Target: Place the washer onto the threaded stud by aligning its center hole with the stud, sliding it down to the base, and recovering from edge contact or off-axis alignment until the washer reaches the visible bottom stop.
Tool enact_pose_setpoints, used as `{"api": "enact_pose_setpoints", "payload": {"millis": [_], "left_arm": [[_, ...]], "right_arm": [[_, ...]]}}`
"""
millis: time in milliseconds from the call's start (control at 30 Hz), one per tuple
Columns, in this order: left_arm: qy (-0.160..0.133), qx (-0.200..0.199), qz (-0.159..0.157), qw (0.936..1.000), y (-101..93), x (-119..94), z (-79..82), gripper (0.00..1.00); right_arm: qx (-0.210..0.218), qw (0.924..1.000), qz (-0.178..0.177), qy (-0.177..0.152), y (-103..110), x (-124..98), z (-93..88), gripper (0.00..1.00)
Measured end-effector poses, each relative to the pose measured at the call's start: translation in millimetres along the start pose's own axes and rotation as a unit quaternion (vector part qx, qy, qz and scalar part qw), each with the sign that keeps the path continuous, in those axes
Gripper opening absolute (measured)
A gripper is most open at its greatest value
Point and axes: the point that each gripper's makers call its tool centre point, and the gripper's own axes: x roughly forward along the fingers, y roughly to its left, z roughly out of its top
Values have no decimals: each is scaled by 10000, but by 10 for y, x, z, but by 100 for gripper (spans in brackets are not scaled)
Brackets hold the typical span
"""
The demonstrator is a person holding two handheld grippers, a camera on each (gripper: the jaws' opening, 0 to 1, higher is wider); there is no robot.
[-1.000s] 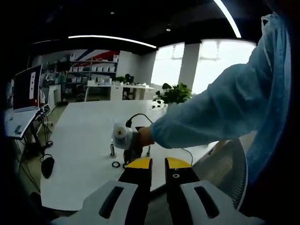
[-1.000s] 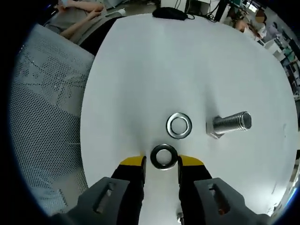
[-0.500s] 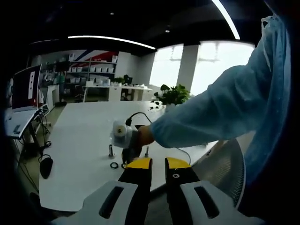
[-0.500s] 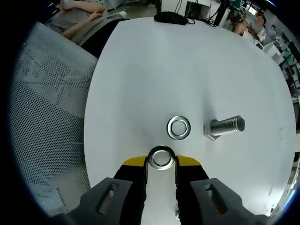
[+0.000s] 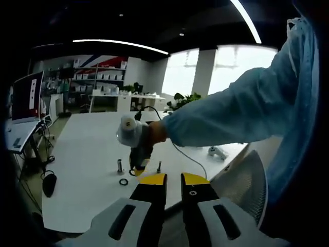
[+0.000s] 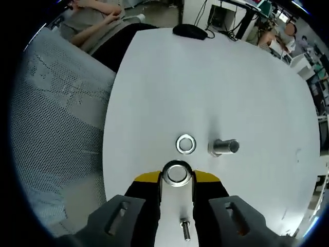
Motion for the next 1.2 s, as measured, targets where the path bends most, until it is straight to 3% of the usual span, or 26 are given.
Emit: {"api": "enact_pose_setpoints", "payload": {"millis": [333, 633, 1200], "left_arm": [[-17, 0, -3, 10000, -5, -11, 2, 8], [-28, 66, 10, 10000, -7, -13, 3, 8], [-33, -23, 96, 9999, 37, -19, 5, 8]], "right_arm": [[104, 9988, -432, -197, -299, -173, 178, 23], [252, 9959, -816, -283, -527, -157, 264, 23], [216, 9974, -681, -38, -665, 73, 288, 23]]}}
